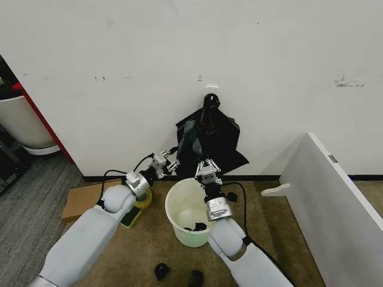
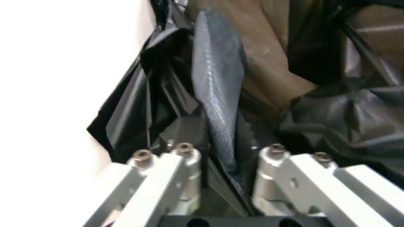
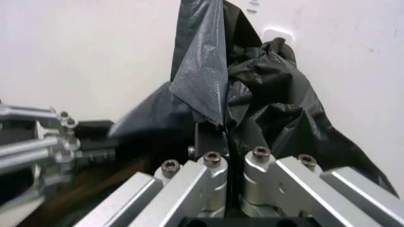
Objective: Place the garbage bag over the trash bin.
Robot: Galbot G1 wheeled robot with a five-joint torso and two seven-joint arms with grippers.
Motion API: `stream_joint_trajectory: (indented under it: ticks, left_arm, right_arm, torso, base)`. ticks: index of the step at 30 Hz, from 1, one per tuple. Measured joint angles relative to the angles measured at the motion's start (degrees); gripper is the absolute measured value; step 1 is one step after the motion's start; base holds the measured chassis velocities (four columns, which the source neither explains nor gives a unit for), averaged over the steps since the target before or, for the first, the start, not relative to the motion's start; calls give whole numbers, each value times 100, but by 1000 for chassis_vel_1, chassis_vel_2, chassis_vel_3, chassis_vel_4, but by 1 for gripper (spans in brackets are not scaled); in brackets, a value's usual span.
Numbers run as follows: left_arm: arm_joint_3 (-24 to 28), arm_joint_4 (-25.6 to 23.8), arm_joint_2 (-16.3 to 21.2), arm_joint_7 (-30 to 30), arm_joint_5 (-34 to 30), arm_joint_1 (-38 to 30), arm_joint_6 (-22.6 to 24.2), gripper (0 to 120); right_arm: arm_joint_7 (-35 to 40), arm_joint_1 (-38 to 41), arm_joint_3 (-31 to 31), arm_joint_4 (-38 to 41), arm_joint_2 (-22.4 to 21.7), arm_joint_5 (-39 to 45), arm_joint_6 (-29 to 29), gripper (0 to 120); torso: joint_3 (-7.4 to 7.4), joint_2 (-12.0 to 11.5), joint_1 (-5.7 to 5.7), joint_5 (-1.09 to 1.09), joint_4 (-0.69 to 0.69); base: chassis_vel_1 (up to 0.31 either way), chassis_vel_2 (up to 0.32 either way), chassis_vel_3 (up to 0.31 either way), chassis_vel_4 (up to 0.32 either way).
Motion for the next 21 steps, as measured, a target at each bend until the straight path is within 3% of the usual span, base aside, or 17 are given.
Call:
stream_joint_trajectory:
  ticks: [3, 9, 14, 21]
  left_arm:
    - [-141, -149, 12, -66, -2, 115, -5, 0]
    - [-655, -552, -75, -511, 11, 624, 7, 0]
    - [-1053, -1331, -408, -1648, 185, 1738, 224, 0]
    - [-1149, -2196, -783, -2186, 623, 3019, 189, 0]
  right_arm:
    - [-9, -30, 16, 16, -32, -14, 18, 0]
    - [11, -203, 52, 82, -146, 6, 92, 0]
    - [448, -892, -101, 306, -536, 49, 76, 0]
    - [757, -1884, -224, 910, -808, -191, 3, 5]
  torso:
    - [0, 0, 0, 0, 1]
    - [0, 0, 0, 1, 2]
    - [-1, 0, 0, 0, 1]
    - [-2, 1, -1, 1, 1]
  base:
    - [0, 0, 0, 0]
    - [0, 0, 0, 0]
    - [0, 0, 0, 0]
    - [0, 0, 0, 0]
